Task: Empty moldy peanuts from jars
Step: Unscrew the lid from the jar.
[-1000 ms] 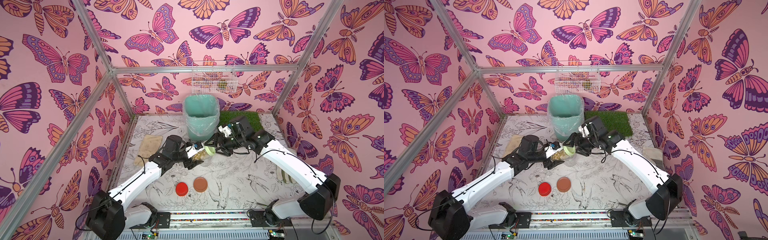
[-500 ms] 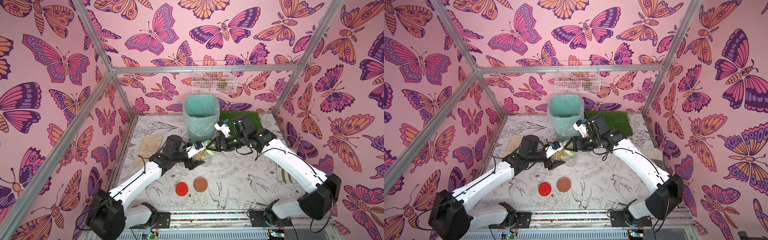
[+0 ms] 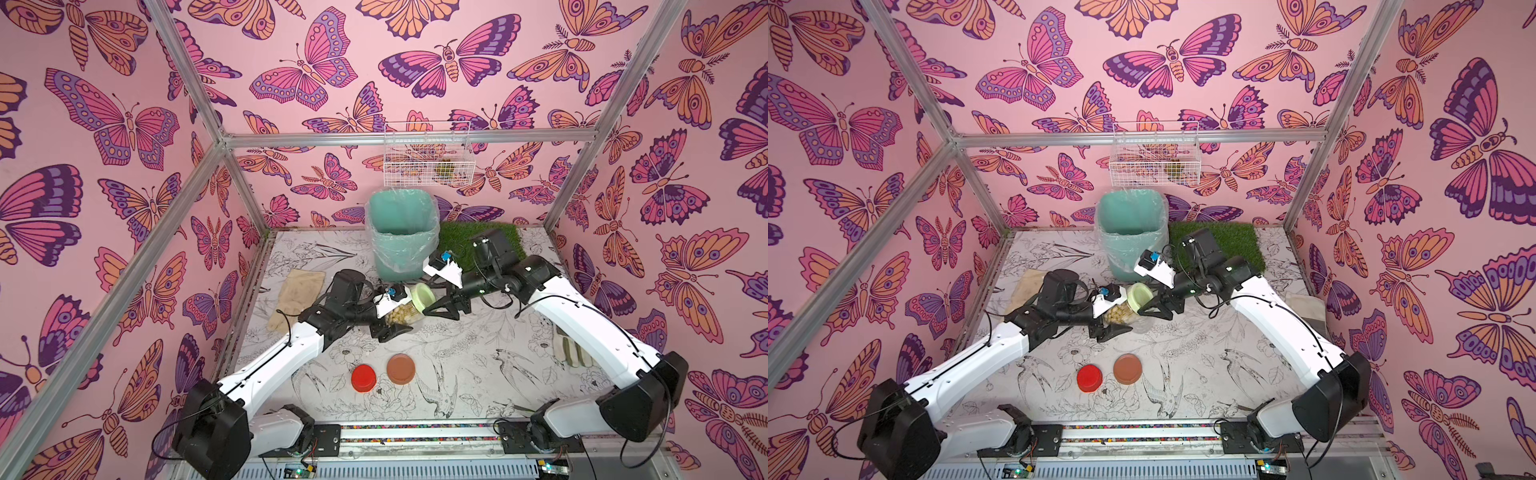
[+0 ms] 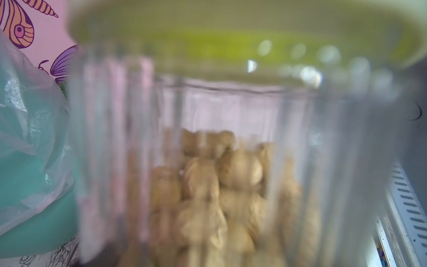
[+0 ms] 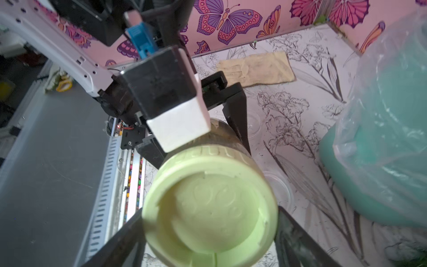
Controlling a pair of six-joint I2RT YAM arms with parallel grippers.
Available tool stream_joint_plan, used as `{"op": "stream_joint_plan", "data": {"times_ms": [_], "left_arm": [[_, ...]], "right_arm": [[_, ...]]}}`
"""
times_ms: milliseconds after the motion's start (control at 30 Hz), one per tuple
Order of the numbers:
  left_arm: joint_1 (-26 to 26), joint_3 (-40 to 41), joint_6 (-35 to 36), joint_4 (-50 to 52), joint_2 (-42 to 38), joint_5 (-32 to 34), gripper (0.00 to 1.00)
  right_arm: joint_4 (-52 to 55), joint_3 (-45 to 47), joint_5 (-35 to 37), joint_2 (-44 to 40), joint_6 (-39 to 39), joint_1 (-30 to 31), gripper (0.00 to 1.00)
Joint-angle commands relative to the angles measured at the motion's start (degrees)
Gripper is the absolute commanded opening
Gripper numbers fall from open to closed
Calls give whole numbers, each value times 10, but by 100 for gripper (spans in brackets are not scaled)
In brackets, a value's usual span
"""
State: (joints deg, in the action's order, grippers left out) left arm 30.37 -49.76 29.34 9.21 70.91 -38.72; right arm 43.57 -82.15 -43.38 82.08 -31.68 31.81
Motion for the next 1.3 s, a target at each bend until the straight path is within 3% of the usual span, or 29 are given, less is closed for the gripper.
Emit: {"op": "stream_joint_plan", "data": {"times_ms": [0,133,300,333,400,633,700,767,833,1033,1133,1267], "left_arm": [[-9,-26,-33,-13,1,-43,0],[-9,-27,-34,-12,2,-48,0],[-9,-27,-33,-12,3,-48,0],[-9,-27,-33,-13,4,-49,0],[-9,-27,-33,-13,5,-49,0],[-9,-24,-26,-13,3,-42,0],[-9,-23,-25,-14,3,-38,0],[-9,-19,-23,-19,0,-31,0],[-9,-15,-21,-24,-4,-20,0],[-9,-10,-5,-27,-14,26,0],[-8,-6,3,-27,-22,41,0],[-8,-6,10,-27,-28,54,0]], "right_arm": [[34,-25,58,2,-154,-4,30],[64,-55,84,26,-204,-4,50],[49,-49,68,22,-205,-3,66],[35,-40,52,15,-200,-3,73],[15,-27,40,2,-189,-4,100],[-79,17,-2,-68,-70,-17,99],[-133,45,8,-101,7,-17,99],[-217,76,55,-134,161,-17,99],[-233,75,119,-151,310,-17,99],[26,-82,194,-67,655,-17,100],[112,-136,110,-5,761,-18,98],[53,-103,50,-4,879,-13,99]]}}
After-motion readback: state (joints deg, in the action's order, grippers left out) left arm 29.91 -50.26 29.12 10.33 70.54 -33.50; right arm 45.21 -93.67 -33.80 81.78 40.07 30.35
